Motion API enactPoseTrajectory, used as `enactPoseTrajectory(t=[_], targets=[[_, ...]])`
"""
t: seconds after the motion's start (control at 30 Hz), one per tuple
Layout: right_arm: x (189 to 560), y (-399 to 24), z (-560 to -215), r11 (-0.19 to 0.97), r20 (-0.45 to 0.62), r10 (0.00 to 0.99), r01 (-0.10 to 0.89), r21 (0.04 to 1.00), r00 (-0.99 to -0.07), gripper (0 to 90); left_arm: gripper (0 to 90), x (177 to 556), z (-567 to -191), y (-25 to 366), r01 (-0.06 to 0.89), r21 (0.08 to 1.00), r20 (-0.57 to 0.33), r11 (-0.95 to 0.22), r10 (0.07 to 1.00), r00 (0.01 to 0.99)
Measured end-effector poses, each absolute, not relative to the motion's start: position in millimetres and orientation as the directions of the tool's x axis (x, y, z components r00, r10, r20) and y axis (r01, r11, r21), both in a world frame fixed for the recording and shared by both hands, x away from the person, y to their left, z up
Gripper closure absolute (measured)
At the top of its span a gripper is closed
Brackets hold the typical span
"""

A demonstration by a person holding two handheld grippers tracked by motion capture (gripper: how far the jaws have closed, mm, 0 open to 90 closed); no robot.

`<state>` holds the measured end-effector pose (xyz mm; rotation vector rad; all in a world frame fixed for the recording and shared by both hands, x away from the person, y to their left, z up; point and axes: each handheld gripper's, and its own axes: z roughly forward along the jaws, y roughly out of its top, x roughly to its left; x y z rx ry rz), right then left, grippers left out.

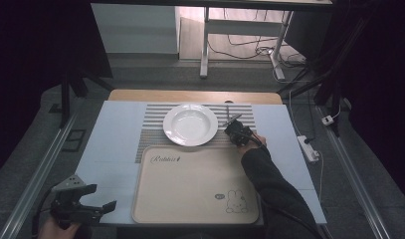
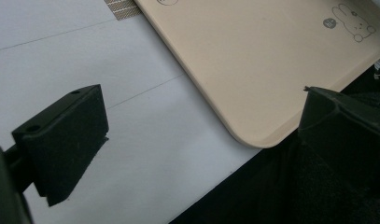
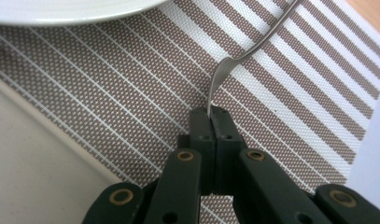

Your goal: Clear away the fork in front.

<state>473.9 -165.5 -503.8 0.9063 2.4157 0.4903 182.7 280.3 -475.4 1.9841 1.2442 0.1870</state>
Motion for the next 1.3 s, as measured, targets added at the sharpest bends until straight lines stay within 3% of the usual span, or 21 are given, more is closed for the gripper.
enactPoseTrajectory(t=[0.37, 0.67, 1.3], targets=[[473, -177, -492, 0.616, -0.193, 0.740, 0.534, 0.579, -0.644, 90.0, 0.5, 182, -475, 282, 0.695, 0.688, -0.275, -0.208, 0.811, 0.516], [457, -188, -472, 0.577, -0.154, 0.748, 0.517, 0.632, -0.646, 90.0, 0.0, 181, -474, 283, 0.675, 0.713, -0.289, -0.187, 0.799, 0.527], [388, -195, -450, 0.598, -0.102, 0.654, 0.429, 0.677, -0.750, 90.0, 0.0, 199, -473, 266, 0.605, 0.752, -0.287, -0.261, 0.697, 0.657]])
